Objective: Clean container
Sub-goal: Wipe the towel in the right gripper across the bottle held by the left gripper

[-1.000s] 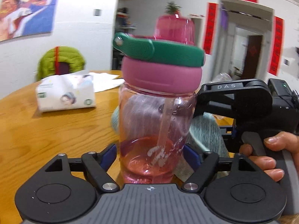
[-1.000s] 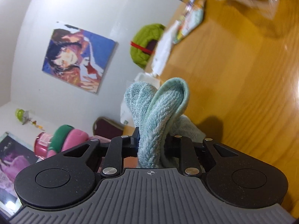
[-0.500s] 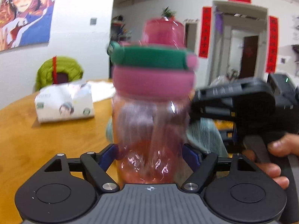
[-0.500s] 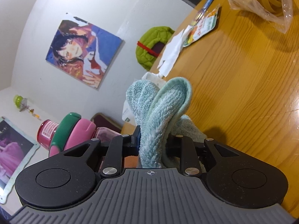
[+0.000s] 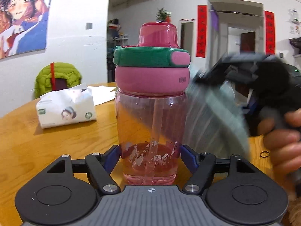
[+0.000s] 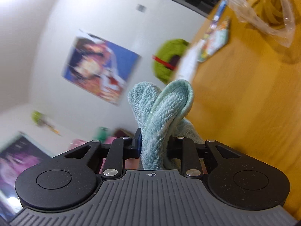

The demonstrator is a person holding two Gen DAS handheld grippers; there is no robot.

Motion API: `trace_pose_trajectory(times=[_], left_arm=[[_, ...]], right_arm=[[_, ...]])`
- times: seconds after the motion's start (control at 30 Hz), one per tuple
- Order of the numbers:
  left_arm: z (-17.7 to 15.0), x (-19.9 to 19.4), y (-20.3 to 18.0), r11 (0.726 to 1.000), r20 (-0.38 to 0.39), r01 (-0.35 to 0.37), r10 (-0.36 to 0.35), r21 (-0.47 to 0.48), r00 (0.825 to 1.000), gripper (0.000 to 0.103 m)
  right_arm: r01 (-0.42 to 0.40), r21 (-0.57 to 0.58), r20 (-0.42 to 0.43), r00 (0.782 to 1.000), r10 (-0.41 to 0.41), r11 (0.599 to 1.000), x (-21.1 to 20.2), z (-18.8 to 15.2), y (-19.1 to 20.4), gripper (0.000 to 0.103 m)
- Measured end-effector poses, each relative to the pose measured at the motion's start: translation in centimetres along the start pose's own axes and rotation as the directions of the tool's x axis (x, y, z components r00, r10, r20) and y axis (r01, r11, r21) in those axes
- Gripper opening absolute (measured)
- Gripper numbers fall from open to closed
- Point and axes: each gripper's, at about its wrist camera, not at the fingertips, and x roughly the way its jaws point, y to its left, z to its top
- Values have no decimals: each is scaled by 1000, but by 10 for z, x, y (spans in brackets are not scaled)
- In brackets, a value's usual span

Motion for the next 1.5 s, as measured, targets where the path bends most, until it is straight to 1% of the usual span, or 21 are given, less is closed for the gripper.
trace_pose_trajectory(times=[0.17,0.33,0.37,0.4,0.43,0.47,0.77,1.1,1.17,1.2,1.23,1.27,1.3,1.33,1.4,1.47,1.5], left_arm=[[-1,2,-3,1000,10,-7,7,17,1000,69],[-2,1,-3,1000,13,-2,2,12,1000,69],[-2,1,-3,1000,12,-1,1,11,1000,69],[-1,1,-2,1000,12,0,-1,10,1000,69],[-1,1,-2,1000,11,2,-2,11,1000,69],[-1,1,-2,1000,11,3,-3,10,1000,69],[-1,1,0,1000,15,-13,13,-1,1000,69],[-2,1,-1,1000,19,-20,20,4,1000,69],[-2,0,-3,999,17,-31,30,10,999,69],[-1,-1,-4,999,16,-44,43,6,999,70],[-1,-3,-6,998,15,-59,59,1,998,77],[-1,-5,-10,995,16,-96,96,-1,995,82],[-2,-8,-14,991,20,-137,137,-3,990,91],[-3,-11,-20,985,22,-173,173,-4,985,91],[-6,-12,-31,981,-1,-192,192,3,981,90],[-9,-9,-39,990,-39,-141,142,22,989,89],[-10,-8,-41,992,-45,-120,121,28,992,85]], right_arm=[[2,45,-15,1000,-1,999,-1,-2,-12,27],[-4,78,-25,1000,6,997,-3,-3,-21,27],[-34,61,-9,999,35,998,-7,-2,-18,27],[-98,52,21,995,97,994,-13,-1,-15,27],[-163,53,47,986,161,985,-18,0,-14,27],[-193,53,56,980,190,980,-20,1,-14,27],[-275,44,74,960,272,960,-22,0,-13,28],[-203,11,74,977,202,979,-18,0,-11,28],[-187,4,74,980,186,982,-17,0,-11,28],[-179,0,74,981,179,984,-17,0,-10,28],[-171,-3,74,983,171,985,-16,0,-10,29],[-163,-7,74,984,163,987,-16,0,-10,29],[-155,-10,74,985,155,988,-15,0,-10,30],[-146,-14,75,986,147,989,-15,0,-9,30],[-130,-21,75,989,131,991,-14,0,-9,31],[-114,-28,76,990,115,993,-13,0,-9,31],[-105,-31,76,991,107,994,-12,0,-8,31]])
